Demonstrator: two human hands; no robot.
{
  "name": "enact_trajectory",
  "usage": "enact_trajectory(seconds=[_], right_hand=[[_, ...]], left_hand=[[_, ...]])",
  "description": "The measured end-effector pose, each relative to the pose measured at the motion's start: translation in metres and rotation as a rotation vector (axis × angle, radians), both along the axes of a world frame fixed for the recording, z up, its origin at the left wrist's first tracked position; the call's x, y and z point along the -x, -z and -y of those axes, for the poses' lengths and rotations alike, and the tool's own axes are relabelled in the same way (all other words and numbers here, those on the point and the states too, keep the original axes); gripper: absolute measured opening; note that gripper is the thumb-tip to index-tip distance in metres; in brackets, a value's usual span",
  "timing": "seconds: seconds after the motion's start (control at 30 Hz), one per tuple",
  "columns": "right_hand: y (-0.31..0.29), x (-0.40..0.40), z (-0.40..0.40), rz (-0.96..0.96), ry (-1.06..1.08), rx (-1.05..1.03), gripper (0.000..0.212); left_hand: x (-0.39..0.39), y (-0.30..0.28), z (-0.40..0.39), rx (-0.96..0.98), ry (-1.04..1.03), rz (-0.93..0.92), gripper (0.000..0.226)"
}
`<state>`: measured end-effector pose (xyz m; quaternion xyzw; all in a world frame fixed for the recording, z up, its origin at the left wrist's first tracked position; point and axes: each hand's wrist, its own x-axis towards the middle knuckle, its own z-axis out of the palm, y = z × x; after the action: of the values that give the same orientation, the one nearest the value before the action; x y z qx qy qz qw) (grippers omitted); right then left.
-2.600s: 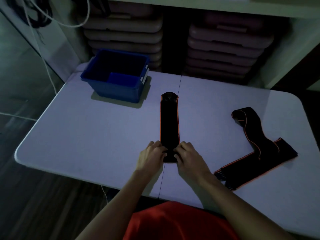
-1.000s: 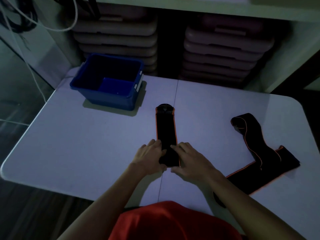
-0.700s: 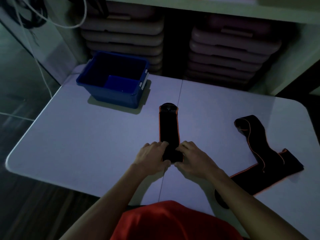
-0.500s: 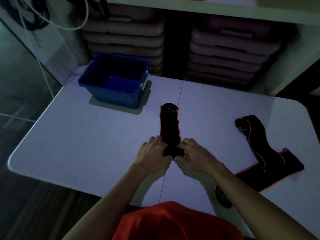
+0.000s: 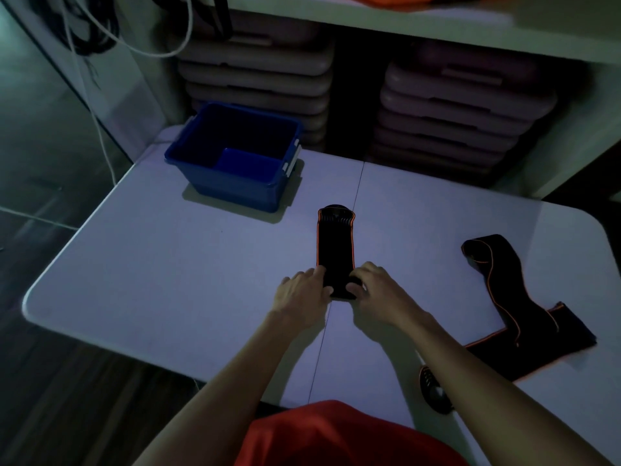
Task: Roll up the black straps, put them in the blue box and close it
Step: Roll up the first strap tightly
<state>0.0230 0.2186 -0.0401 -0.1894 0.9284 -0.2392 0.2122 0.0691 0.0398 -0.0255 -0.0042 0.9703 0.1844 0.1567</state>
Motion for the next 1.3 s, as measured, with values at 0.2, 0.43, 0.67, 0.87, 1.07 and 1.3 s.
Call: enact_trajectory(seconds=[0.2,0.43,0.67,0.87,1.07,1.3], right_hand=[[-0.001,0.004,0.013,-0.062,0.092,-0.049,0.030],[0.002,0.002,0.022,-0.289,0.119,0.061,0.021],[0.005,0.000,0.010,-0.223,-0.026,-0.120,0.064],[0.009,0.005,0.012,-0.239,-0.009,-0.076,0.054],[-0.001,0.007,0.011,-0.152,0.049,-0.024,0.026],[0.001,0.023,0.011,-0.003,0.054,-0.037,0.024]], left_hand=[[0.006,0.002,0.004,-0.004,-0.051,-0.021,0.033],[0.013,0.006,0.006,-0.012,-0.074,-0.152,0.034],[0.028,0.004,0.003,0.086,-0.015,-0.128,0.029],[0.039,0.001,0.000,0.114,0.136,-0.014,0.055],[0.049,-0.001,0.012,-0.002,0.125,-0.029,0.048],[0.066,-0.006,0.011,-0.064,0.034,0.145,0.038]])
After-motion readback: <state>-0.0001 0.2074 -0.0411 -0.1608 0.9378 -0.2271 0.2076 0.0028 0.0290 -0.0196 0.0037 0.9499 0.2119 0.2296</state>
